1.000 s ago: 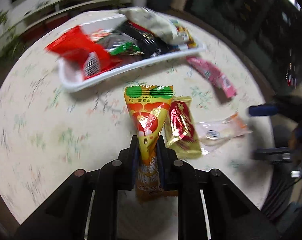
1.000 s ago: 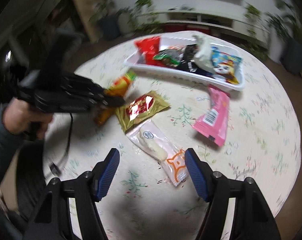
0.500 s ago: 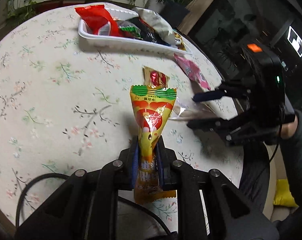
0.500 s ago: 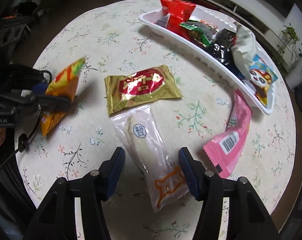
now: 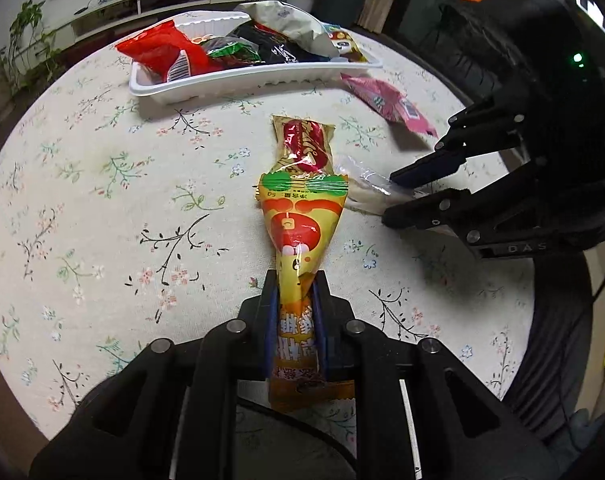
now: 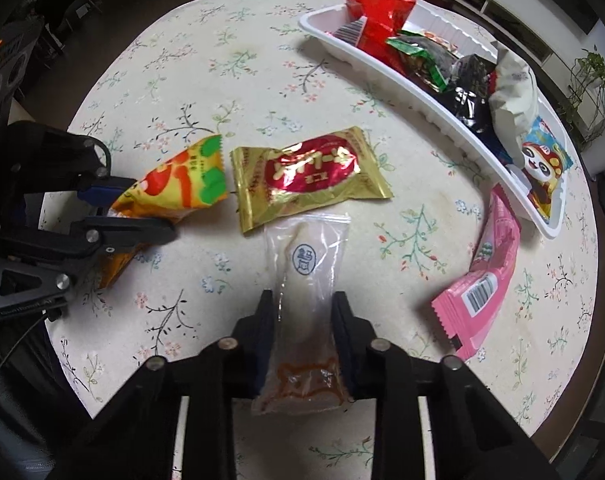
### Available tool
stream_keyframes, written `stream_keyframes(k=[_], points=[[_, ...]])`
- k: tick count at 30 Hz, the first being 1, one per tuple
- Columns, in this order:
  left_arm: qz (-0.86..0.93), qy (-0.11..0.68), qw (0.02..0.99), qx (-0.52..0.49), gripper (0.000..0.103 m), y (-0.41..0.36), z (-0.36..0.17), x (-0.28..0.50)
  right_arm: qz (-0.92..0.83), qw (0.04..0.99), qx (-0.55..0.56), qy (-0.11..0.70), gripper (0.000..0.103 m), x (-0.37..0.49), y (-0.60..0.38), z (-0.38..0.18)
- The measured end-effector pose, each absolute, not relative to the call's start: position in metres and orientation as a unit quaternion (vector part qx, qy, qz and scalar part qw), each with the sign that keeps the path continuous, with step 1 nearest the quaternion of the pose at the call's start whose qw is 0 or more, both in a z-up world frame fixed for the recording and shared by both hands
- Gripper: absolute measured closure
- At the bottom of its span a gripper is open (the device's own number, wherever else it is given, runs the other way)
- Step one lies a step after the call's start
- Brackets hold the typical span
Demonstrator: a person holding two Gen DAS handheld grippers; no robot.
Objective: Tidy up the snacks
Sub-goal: 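Grasp the orange cone snack with the left tool while the right tool grasps the clear bread bag, then lift the cone snack with the left tool while the right tool lifts the bread bag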
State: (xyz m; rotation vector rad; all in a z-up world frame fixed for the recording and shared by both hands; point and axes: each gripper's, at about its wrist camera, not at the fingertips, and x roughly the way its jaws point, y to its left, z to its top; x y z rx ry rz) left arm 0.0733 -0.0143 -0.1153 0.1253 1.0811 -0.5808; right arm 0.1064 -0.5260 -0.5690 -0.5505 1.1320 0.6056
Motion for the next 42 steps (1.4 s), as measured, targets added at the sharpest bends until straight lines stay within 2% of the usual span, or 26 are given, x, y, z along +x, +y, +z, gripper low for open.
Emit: stream_keyframes(k=[5, 12, 24, 32, 42], points=[[-0.264, 0.501, 0.819, 0.091, 0.089, -0.022, -0.115, 0.07, 0.269, 0.777, -0.24, 0.516, 0.082, 0.098, -0.521, -0.57], [-0.276, 0.489, 0.827, 0.04, 0.092, -0.009, -0.111, 0.069, 0.276, 0.813, -0.161, 0.487, 0.083, 0.08, -0.542, -0.551], [-0.317, 0.467, 0.823, -0.059, 0.092, 0.007, -0.074, 0.079, 0.297, 0.844, -0.027, 0.445, 0.083, 0.057, -0.592, -0.527], [-0.321, 0.44, 0.833, -0.102, 0.092, 0.016, -0.041, 0.125, 0.273, 0.865, 0.044, 0.418, 0.083, 0.078, -0.619, -0.513], [-0.298, 0.425, 0.848, -0.106, 0.092, 0.012, 0.004, 0.234, 0.244, 0.902, 0.089, 0.345, 0.082, 0.133, -0.635, -0.442]])
